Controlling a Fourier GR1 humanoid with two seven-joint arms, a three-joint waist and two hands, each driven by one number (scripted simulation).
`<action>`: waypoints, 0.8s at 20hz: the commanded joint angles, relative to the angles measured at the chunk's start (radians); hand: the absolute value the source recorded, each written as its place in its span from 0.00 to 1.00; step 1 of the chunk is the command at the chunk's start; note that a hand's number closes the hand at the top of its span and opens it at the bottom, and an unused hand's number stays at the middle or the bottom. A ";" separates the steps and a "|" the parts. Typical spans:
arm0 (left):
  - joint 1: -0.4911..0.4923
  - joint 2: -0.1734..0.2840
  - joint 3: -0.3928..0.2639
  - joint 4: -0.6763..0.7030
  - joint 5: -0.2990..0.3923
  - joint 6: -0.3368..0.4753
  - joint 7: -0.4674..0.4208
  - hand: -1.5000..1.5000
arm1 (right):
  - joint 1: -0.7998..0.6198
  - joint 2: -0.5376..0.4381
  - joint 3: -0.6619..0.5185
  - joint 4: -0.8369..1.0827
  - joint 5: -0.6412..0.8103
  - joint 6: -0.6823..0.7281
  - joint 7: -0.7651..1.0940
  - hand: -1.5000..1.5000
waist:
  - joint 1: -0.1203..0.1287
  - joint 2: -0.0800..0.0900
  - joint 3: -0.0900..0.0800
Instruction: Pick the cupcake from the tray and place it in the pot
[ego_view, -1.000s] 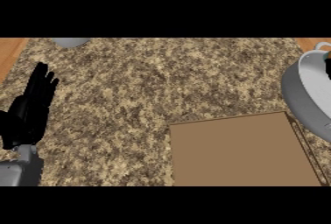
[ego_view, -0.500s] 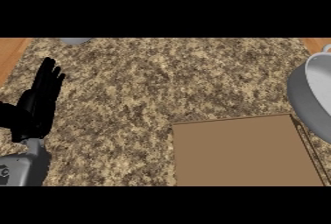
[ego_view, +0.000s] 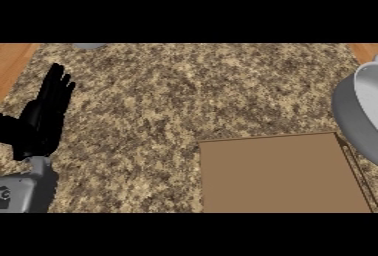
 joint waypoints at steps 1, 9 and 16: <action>-0.024 0.024 0.017 0.001 0.011 -0.022 0.032 0.50 | -0.099 0.007 0.004 0.266 0.032 -0.059 -0.110 1.00 | 0.007 0.001 0.001; 0.022 -0.038 -0.022 -0.005 -0.022 0.007 -0.029 0.50 | -0.165 -0.002 -0.167 0.510 -0.207 0.103 -0.323 0.00 | 0.018 0.007 0.003; -0.017 0.000 0.012 -0.011 0.006 -0.015 0.029 0.50 | -0.221 0.036 -0.328 0.539 -0.398 0.131 -0.528 0.00 | 0.012 0.009 0.005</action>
